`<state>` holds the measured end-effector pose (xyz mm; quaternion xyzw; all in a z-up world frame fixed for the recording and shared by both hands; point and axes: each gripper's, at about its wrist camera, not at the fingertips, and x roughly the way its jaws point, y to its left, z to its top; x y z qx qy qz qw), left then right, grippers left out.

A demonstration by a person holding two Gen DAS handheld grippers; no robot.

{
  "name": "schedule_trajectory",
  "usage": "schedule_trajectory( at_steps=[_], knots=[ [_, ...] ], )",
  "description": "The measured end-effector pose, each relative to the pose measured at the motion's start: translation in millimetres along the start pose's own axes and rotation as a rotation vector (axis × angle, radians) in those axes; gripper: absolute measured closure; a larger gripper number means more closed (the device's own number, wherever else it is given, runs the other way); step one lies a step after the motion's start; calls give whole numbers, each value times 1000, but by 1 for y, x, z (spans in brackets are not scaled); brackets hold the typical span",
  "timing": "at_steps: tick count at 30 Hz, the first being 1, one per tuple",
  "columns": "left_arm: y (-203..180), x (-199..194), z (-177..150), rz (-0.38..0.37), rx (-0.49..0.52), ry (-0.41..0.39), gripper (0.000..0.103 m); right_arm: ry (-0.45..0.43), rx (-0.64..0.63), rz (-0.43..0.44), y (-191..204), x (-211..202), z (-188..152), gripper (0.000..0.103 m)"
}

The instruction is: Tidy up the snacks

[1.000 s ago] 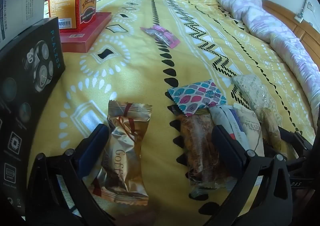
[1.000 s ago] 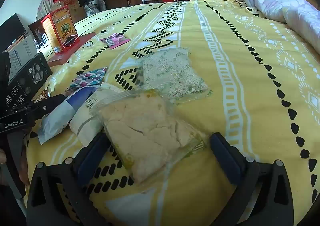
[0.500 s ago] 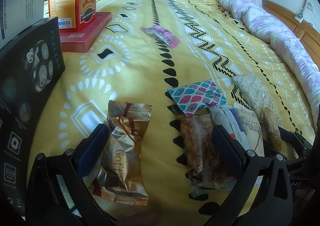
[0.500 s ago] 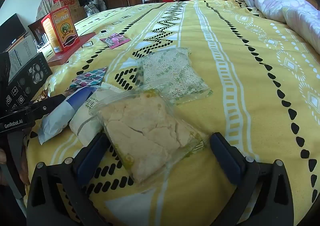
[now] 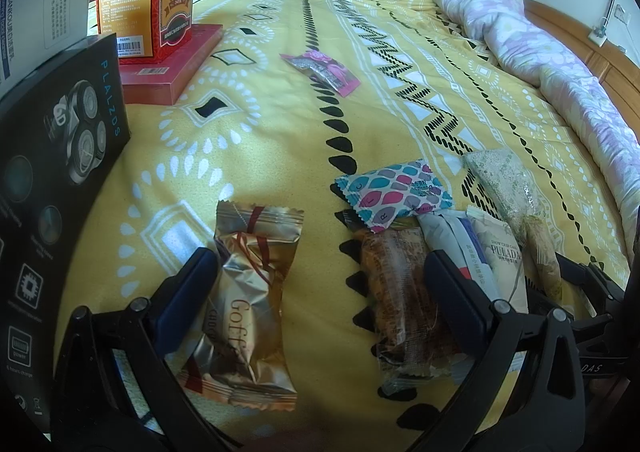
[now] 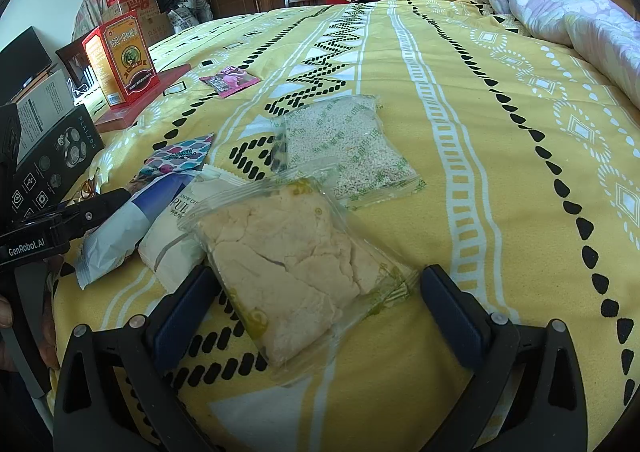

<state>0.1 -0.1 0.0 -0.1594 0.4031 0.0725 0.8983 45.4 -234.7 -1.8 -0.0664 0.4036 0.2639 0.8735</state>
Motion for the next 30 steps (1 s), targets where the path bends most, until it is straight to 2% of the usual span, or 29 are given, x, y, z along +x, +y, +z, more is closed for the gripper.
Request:
schedule_trajectory(
  at_steps=[25,30],
  knots=[
    [-1,0,0,-8,-5,-2,0,5,-6,-13,7,4,-2,0],
    [0,-6,1,-15,-7,-4,0,107,-21,3,11,-5,8,1]
  ],
)
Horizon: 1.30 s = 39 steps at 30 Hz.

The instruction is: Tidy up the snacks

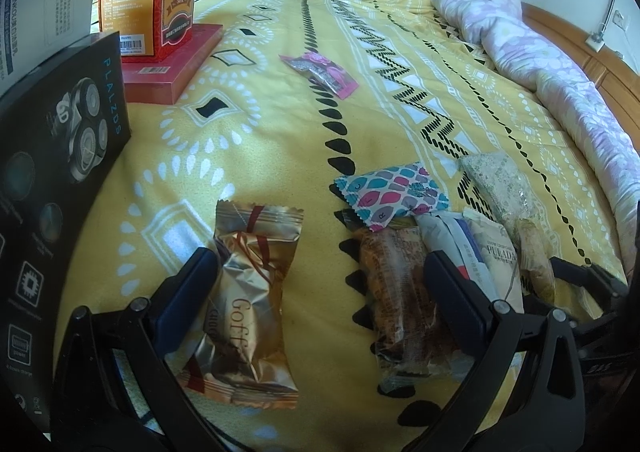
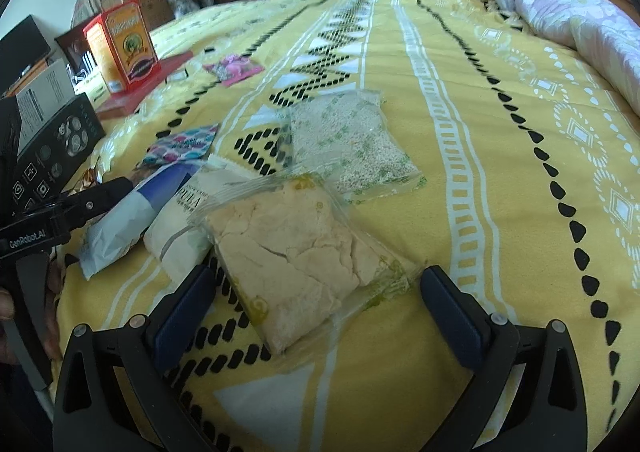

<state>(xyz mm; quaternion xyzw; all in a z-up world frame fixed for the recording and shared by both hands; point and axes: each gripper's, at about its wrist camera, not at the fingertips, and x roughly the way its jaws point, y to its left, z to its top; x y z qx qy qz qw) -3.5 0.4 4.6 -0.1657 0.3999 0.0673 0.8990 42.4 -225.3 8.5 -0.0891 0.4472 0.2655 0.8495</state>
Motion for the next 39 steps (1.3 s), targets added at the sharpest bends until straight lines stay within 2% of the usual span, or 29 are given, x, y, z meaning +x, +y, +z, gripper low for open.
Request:
schedule_trajectory(
  at_steps=[1,5,8,11,16,21,23,24,25,26,27,29,34,37,39],
  knots=[
    [2,-1,0,-2,-1,0,0,4,3,28,0,-7,4,6],
    [3,0,-2,-12,-7,-5,0,-71,-35,74,6,-39,38,7],
    [5,-1,-2,-26,-15,-9,0,-93,-79,118,19,-36,77,7],
    [7,-2,-2,-38,-23,-12,0,-58,-168,151,44,-2,126,7],
    [9,-3,-4,-47,-27,-15,0,45,-301,175,84,88,199,7],
    [11,-3,-5,-60,-35,-18,0,135,-361,172,107,160,237,10],
    [12,-4,-5,-67,-39,-21,0,189,-359,183,111,182,238,20],
    [11,-4,-6,-69,-41,-21,0,210,-356,191,111,187,236,29],
    [13,-5,-6,-72,-43,-22,0,203,-347,191,110,187,235,34],
    [12,-5,-6,-73,-44,-23,0,200,-333,196,109,183,234,40],
    [12,-5,-6,-74,-44,-23,0,201,-314,204,106,178,233,52],
    [12,-6,-7,-75,-45,-24,0,166,-291,195,99,156,229,52],
    [10,-8,-7,-71,-43,-24,0,19,-183,233,65,57,199,53],
    [12,-10,-7,-93,-53,-30,0,-45,-63,254,34,-3,162,53],
    [12,-13,-8,-101,-45,-26,2,-60,13,257,20,-27,135,53]
  ],
)
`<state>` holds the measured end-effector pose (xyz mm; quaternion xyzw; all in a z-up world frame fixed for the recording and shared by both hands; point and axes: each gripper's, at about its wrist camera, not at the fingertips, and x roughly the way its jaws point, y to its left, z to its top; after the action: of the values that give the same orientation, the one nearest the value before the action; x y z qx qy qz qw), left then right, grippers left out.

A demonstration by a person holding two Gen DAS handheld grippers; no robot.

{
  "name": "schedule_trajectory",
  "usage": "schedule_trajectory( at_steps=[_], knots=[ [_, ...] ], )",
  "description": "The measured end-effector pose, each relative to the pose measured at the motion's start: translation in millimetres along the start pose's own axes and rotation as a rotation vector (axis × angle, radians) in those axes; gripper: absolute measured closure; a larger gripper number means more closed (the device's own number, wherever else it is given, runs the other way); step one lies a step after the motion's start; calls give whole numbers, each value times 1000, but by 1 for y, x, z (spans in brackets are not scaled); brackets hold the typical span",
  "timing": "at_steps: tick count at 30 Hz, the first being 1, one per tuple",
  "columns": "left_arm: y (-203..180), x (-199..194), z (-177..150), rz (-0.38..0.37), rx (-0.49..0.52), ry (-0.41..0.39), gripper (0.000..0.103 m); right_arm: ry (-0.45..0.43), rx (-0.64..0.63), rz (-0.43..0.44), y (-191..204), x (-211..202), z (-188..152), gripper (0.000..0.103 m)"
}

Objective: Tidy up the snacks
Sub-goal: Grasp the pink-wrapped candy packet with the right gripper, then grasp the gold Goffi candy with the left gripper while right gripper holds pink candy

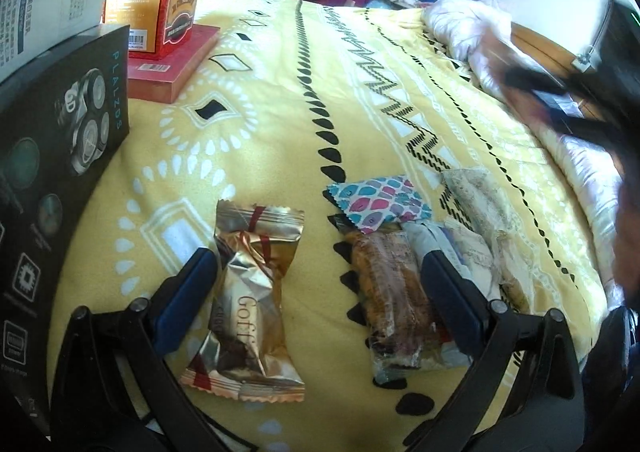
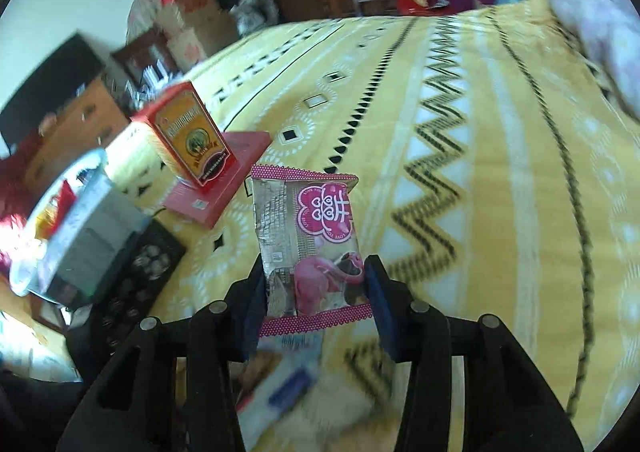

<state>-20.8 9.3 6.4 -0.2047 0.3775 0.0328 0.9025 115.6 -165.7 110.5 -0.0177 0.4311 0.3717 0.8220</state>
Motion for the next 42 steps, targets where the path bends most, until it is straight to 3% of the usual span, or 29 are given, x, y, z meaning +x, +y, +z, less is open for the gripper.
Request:
schedule_trajectory(
  at_steps=[5,11,17,21,31,39,42],
  knots=[
    [-5,-8,-6,2,80,48,23,-10,146,8,-21,-47,-73,53],
    [-15,-17,-11,3,168,93,26,5,220,22,-34,-65,-124,53],
    [-33,-1,-2,27,146,104,25,-5,227,41,-37,-71,-132,53],
    [-43,12,-2,51,181,134,15,0,229,52,-40,-71,-137,53],
    [4,-32,2,65,48,86,15,-12,247,81,-42,-69,-144,52],
    [-9,-15,2,27,118,122,31,-7,222,82,-34,-65,-143,52],
    [-11,-12,5,7,136,123,49,-11,207,70,-29,-66,-140,52]
  ],
)
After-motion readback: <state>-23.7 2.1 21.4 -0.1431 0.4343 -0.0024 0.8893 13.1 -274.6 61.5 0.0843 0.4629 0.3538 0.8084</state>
